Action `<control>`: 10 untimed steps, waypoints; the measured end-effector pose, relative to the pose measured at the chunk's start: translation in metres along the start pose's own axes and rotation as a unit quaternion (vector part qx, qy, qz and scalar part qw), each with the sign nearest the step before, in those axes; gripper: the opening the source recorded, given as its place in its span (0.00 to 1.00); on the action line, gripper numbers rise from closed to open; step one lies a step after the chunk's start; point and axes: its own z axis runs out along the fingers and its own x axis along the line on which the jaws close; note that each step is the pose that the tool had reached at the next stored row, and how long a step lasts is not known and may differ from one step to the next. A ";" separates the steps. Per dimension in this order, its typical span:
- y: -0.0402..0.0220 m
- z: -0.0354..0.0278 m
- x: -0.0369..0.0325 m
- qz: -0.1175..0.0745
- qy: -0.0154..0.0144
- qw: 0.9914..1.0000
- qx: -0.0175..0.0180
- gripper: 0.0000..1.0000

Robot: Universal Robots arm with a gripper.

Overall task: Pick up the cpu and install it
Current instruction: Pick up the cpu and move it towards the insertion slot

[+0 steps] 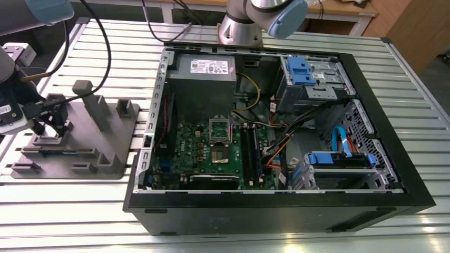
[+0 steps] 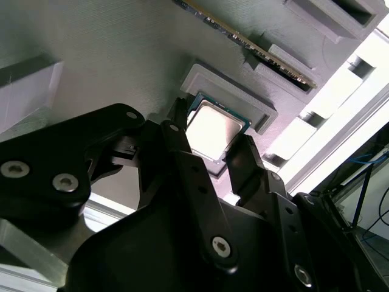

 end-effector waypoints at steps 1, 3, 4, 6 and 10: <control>0.0000 0.0000 0.0000 0.000 0.000 1.000 0.000 0.53; 0.0000 0.0000 0.0001 0.000 0.000 1.000 0.000 0.53; 0.0000 0.0000 0.0001 0.000 0.000 1.000 0.000 0.53; 0.0000 0.0000 0.0002 0.000 0.000 1.000 0.000 0.53; 0.0000 -0.0001 0.0003 0.000 0.000 1.000 0.000 0.47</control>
